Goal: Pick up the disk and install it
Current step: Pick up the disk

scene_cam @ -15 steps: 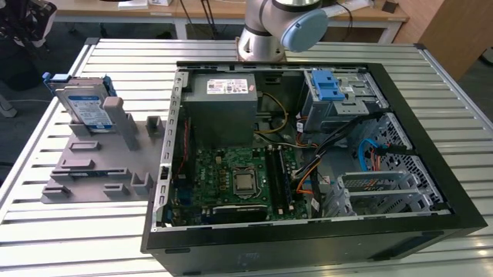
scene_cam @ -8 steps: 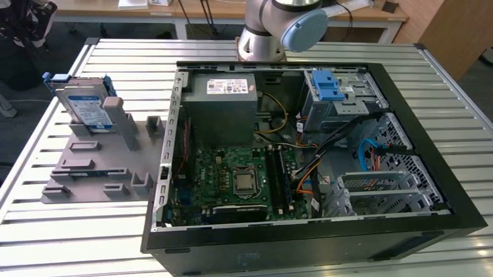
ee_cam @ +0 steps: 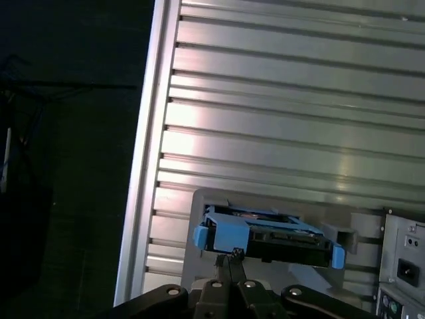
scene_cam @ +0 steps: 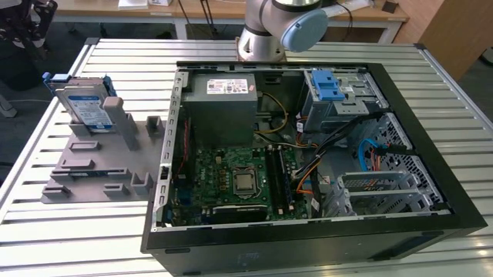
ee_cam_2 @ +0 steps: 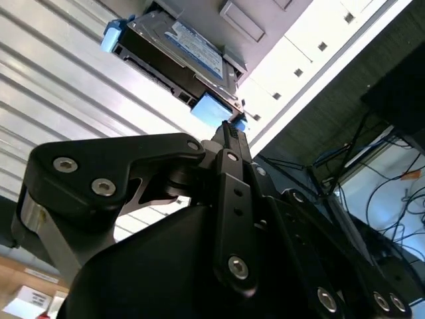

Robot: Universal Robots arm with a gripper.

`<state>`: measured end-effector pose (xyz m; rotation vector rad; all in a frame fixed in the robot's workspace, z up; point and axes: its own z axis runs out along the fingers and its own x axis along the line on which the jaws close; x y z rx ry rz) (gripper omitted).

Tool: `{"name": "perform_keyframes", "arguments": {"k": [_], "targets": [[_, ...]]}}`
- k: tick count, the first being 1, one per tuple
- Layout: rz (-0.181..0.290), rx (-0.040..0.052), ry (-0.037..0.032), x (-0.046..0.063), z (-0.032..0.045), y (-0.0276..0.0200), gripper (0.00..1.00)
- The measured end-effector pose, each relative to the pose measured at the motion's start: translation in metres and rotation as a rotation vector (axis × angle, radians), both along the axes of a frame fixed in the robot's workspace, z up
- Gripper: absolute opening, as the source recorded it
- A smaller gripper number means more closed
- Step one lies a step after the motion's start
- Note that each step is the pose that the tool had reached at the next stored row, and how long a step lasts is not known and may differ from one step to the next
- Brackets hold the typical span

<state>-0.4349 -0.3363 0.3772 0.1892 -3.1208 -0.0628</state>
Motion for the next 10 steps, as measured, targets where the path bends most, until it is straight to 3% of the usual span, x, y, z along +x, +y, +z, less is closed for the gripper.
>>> {"name": "perform_keyframes", "arguments": {"k": [10], "targets": [[0.135, -0.0014, 0.0000, 0.0000, -0.0006, 0.0000, 0.11]]}}
